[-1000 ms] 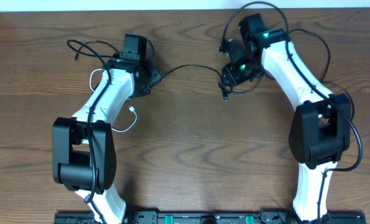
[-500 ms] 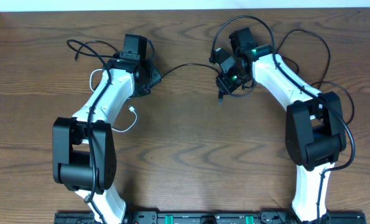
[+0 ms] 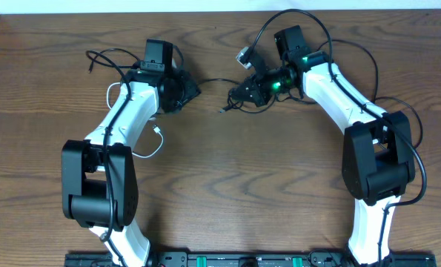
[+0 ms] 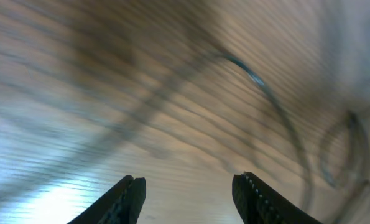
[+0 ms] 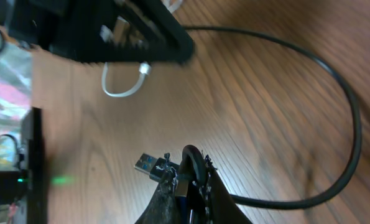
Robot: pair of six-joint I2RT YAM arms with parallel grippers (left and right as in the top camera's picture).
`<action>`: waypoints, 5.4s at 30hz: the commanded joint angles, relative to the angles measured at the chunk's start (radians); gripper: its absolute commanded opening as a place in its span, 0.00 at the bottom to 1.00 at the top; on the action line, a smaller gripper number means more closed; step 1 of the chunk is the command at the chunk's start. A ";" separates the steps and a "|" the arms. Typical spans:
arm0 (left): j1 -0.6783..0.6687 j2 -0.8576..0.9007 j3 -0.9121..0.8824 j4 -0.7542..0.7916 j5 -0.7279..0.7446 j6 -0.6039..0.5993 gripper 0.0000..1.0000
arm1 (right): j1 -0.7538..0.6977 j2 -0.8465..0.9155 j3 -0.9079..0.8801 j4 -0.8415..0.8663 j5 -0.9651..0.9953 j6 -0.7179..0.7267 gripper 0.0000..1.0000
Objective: Untangle cables
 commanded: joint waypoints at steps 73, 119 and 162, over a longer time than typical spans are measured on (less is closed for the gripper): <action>0.080 0.059 -0.001 0.000 0.944 -0.589 0.63 | 0.101 -0.036 0.025 0.945 -0.559 0.791 0.01; 0.203 0.059 -0.002 -0.098 0.432 -0.419 0.22 | 0.146 -0.036 0.025 0.981 -0.615 0.888 0.01; 0.195 0.058 -0.001 -0.008 1.068 -0.465 0.12 | 0.171 -0.036 0.025 0.984 -0.548 0.907 0.01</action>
